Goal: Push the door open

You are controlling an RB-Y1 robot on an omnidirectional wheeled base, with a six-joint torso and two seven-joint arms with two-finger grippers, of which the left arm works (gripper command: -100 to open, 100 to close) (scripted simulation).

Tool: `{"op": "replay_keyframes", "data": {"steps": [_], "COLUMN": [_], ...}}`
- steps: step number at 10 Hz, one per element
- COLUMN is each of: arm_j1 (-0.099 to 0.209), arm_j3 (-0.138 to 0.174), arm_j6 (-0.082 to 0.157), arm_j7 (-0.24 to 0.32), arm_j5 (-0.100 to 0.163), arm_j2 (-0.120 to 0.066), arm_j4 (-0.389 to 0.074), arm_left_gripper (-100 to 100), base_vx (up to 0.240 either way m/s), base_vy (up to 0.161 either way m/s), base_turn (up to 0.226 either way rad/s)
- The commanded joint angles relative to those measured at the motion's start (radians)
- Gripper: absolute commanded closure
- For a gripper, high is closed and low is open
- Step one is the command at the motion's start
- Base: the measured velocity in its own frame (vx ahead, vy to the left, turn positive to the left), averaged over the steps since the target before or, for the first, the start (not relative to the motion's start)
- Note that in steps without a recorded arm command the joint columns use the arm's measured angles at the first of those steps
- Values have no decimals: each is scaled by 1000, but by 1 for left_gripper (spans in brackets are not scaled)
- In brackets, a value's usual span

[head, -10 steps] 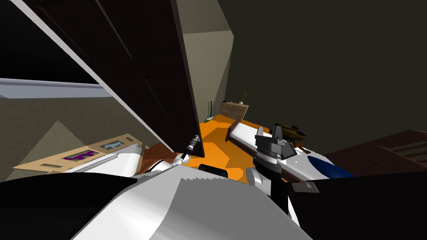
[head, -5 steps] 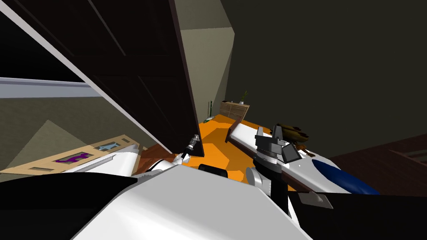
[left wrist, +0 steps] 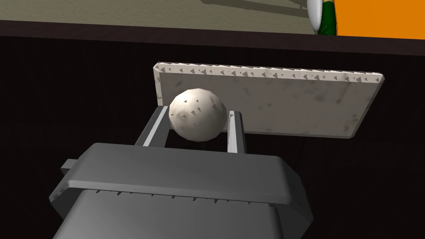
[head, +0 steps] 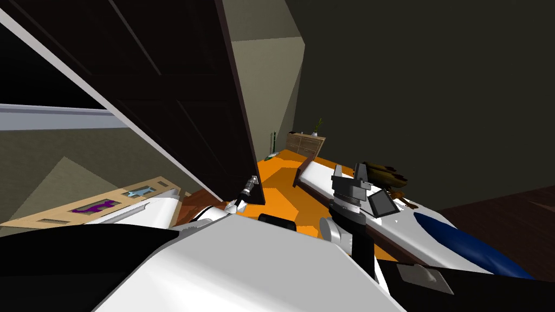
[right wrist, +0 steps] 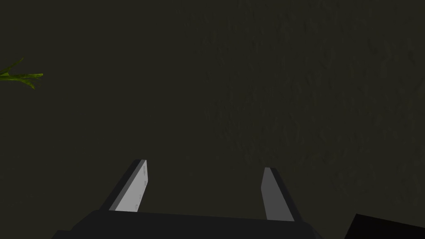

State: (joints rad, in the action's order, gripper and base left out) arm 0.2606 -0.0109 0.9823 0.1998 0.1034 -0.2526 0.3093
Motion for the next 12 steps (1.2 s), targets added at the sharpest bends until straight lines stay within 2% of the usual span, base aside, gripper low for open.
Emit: {"op": "replay_keyframes", "data": {"steps": [1, 2, 3, 4, 5, 6, 9, 10, 12], "arm_j1": [-20, -20, -20, -3, -20, -15, -14, -14, -14], "arm_j3": [5, 5, 5, 5, 5, 11, 24, 39, 39], "arm_j6": [-19, -19, -19, -7, -19, -18, -21, -24, -24], "arm_j7": [-3, -3, -3, -3, -3, -7, -14, -22, -22], "arm_j5": [3, 3, 3, 3, 3, 8, 17, 28, 28], "arm_j2": [-7, -7, -7, -7, -7, -1, -3, -5, -5], "arm_j4": [50, 55, 32, -35, 55, 28, 27, 26, 26], "arm_left_gripper": [100, 100, 100, 100, 100, 100, 100, 100, 100], "base_vx": [-14, -14, 0, 13, -3, 88, 136, 142, 108], "base_vy": [10, 6, 0, 0, -7, -35, -50, -55, -32], "base_turn": [-1, 0, 0, -22, 28, 21, 33, 35, 23]}}
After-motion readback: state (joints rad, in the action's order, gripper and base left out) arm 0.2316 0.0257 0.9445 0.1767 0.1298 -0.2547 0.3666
